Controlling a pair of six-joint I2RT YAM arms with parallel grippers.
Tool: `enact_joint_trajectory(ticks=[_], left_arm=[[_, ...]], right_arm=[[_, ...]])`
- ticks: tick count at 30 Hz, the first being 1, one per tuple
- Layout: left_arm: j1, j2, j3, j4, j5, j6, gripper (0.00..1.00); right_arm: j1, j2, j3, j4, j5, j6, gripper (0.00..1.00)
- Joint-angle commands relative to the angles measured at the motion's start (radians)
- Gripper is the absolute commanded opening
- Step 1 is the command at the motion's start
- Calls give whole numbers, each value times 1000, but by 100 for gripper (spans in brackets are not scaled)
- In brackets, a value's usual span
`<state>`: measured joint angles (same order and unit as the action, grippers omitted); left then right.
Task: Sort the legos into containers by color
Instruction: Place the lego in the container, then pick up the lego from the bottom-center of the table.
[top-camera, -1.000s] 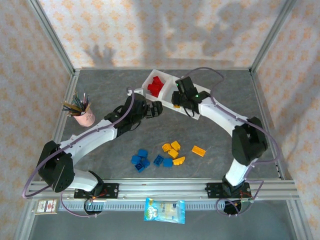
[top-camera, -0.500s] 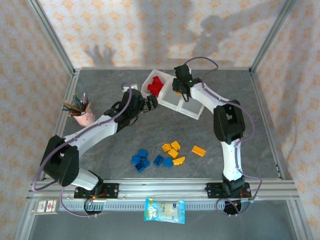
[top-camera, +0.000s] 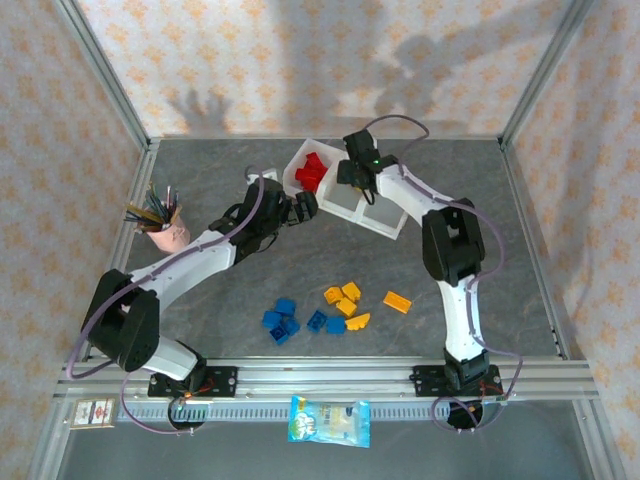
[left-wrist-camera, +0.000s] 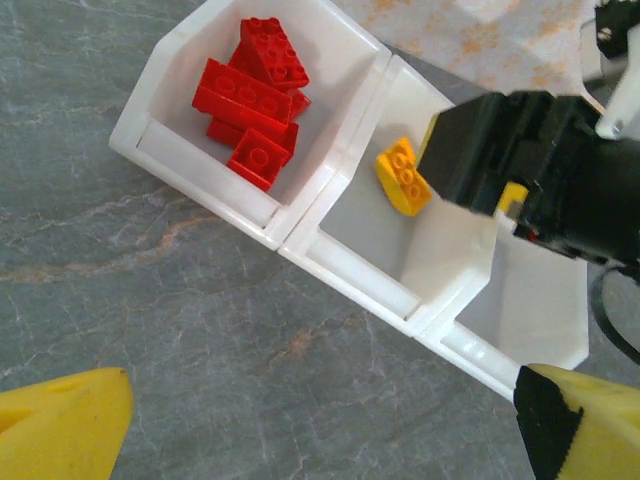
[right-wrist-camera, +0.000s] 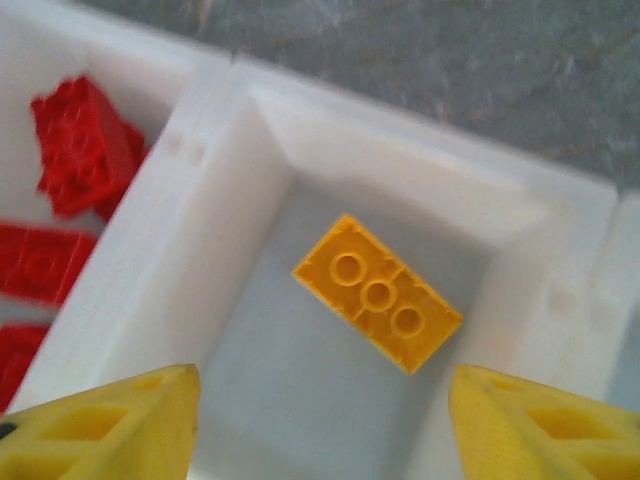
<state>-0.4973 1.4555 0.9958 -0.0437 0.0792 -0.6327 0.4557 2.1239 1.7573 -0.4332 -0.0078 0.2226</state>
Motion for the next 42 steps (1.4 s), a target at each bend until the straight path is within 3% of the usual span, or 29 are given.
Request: enact_joint_trajectory(ticks=[1,10,20,29,36,42], left_arm=[[-10,-74,-48,8,45,-16,99],[-70,-233,-183,-76,27,-36,99],[-132,-338,-294,-114,24,-121,99],[-168,-355,-325,-119,22,-154,99],[-170,-357,-324,-117,15,-156,99],[-170,-361,-316,-123,7,-156,99]], right_arm=[[49,-168,-120,-18,-20,0,69],[177,-433,-498,-118,8,112,80],[320,-563,-749,-148,-66,181,80],[378,-571,-873,-81,-134,203,75],[377,-560,-857,-77,-30,228,63],[376,-507,-824,-62,-22,215,52]])
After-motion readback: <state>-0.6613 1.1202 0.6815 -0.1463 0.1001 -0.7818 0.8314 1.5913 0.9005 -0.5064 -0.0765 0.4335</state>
